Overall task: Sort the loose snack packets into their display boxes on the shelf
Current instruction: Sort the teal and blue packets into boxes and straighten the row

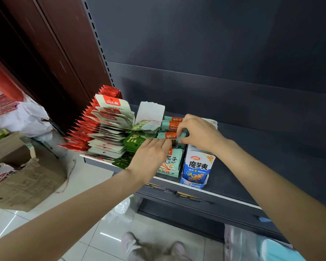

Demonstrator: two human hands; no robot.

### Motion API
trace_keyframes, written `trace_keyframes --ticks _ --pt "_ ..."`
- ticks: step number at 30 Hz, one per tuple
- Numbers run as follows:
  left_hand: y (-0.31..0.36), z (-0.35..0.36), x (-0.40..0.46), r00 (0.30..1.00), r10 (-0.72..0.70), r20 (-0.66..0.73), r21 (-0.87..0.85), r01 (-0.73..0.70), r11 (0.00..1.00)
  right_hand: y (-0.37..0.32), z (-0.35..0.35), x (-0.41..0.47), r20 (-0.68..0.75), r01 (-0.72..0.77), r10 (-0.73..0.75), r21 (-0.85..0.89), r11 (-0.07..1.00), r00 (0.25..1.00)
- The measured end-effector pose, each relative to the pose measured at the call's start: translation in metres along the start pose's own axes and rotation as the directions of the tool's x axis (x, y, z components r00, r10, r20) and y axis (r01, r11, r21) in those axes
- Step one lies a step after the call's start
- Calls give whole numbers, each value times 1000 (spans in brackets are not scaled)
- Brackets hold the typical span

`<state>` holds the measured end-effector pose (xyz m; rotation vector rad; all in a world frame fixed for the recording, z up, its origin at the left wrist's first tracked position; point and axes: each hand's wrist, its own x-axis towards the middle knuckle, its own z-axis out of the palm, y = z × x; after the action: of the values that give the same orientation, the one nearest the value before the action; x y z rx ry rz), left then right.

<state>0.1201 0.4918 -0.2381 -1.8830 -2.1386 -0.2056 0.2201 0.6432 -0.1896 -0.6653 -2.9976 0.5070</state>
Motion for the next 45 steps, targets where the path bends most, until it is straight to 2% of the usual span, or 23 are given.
trace_keyframes --ticks 4,8,10,14,16,20,23,26,28,30,33,35,36,37,42,45 --pt "0 -3 -2 999 -11 53 -54 14 998 -5 1 -2 36 49 -45 -120 992 998" --pt "0 -5 -4 998 -10 67 -92 17 996 -9 8 1 6 88 -89 -242 966 996" --pt "-1 -6 -3 997 -33 68 -142 42 989 -8 10 3 -6 58 -60 -161 985 998" --pt "-5 -7 -3 994 -74 81 -245 92 965 0 7 6 3 -38 38 142 989 999" --pt "-7 -8 -4 996 -69 63 -263 83 961 3 5 6 0 -48 49 162 986 999" --pt "-7 -10 2 998 -55 36 -241 62 969 0 11 7 -48 -67 68 28 997 997" --pt "-3 -10 10 996 -52 68 -162 62 985 -2 12 7 -16 -15 14 -109 994 1000" --pt "0 -6 13 992 -73 101 -77 81 994 2 7 6 16 -5 5 -42 999 1000" --pt "4 -9 12 988 -69 139 -28 74 997 6 2 5 -11 -34 34 73 997 999" --pt "6 -5 9 985 -48 164 13 46 999 8 -2 4 -55 -70 77 116 991 996" --pt "5 -3 5 980 -51 193 44 43 998 7 -3 3 -86 -69 76 86 994 993" --pt "4 0 2 976 25 218 72 -42 997 3 -3 4 -84 -47 50 46 998 995" --pt "3 0 2 959 39 281 64 -59 996 0 -2 5 -82 -37 39 25 999 996" --pt "3 -2 4 944 20 330 63 -44 997 -1 -1 6 -85 -32 32 4 999 996" --pt "7 0 11 931 -79 356 39 69 997 -2 1 10 -110 -66 60 -59 996 992" --pt "7 0 10 927 -60 371 41 48 998 -3 1 11 -109 -79 70 -86 993 992"
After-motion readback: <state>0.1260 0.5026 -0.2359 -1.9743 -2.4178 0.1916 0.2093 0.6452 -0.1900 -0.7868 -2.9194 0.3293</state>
